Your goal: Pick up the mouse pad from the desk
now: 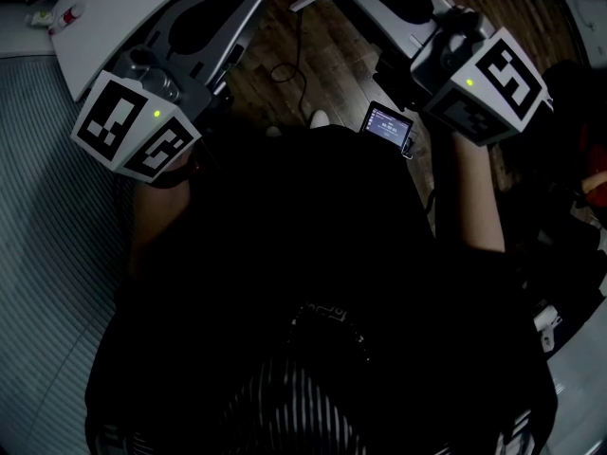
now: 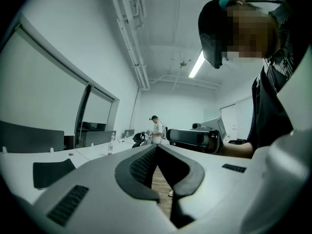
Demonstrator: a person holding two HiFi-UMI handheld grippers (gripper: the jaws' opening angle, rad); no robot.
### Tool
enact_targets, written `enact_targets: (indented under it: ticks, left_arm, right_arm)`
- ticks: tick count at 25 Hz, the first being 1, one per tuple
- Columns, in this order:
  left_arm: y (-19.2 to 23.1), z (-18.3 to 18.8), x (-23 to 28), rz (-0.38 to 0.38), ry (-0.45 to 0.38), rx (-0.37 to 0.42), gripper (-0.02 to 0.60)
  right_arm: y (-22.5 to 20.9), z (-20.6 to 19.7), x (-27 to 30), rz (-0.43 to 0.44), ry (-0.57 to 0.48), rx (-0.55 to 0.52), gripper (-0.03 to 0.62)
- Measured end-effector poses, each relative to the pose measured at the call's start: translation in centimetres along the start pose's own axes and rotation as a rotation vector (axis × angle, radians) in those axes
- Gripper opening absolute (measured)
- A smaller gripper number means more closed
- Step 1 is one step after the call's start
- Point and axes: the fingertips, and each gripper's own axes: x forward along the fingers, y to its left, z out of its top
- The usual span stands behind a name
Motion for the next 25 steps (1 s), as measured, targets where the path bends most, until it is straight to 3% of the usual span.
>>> enact_targets:
  ticks: [13, 25]
  left_arm:
    - [-0.4, -2.3, 1.6, 0.004, -0.006, 0.019, 0.009]
    - [0.2, -3.2, 1.1, 0.026, 0.009, 0.012, 0.009]
  right_arm:
    - [-1.4, -2.4, -1.9, 0.000, -0.009, -0.020, 0.005]
    - [-2.6, -4.8, -3.2, -0.026, 0.027, 0.040, 0.005]
